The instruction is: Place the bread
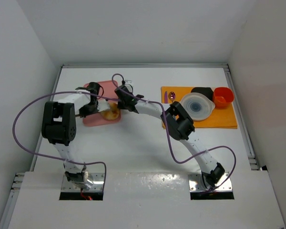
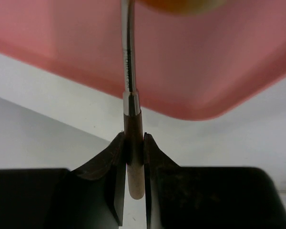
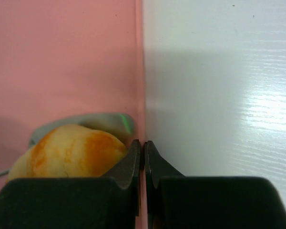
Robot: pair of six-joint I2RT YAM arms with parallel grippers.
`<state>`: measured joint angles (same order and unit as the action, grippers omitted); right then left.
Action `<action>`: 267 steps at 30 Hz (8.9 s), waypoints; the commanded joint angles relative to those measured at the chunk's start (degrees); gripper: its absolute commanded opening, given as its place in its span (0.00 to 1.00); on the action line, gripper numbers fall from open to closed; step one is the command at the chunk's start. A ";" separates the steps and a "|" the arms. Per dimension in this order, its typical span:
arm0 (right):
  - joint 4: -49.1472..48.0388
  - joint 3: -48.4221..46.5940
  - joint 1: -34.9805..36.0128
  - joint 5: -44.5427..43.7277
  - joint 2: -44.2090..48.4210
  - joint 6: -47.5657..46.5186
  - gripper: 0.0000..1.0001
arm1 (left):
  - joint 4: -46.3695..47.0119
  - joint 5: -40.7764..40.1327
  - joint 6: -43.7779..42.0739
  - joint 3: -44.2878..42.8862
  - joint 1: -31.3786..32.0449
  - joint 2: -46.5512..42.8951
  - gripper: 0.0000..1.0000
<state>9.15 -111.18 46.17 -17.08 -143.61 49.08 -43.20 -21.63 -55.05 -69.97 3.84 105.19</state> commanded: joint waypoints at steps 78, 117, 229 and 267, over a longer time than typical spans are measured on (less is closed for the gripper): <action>-2.73 1.76 0.23 2.05 1.14 11.15 0.00 | -2.42 23.03 12.16 5.19 -5.77 -10.79 0.00; -15.56 19.22 -9.52 6.09 18.96 -0.99 0.49 | 4.88 32.00 19.18 1.34 -7.44 -14.48 0.00; 26.80 82.44 -62.17 20.24 94.92 -20.69 0.52 | -4.52 14.52 39.41 -67.66 47.05 40.71 0.00; 21.89 83.84 -62.17 27.36 92.90 -17.27 0.50 | 20.45 -17.06 25.05 -54.68 37.14 22.99 0.00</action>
<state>34.76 -28.27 -15.66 9.23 -50.74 30.06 -16.38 -43.92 -41.28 -126.91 46.57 143.24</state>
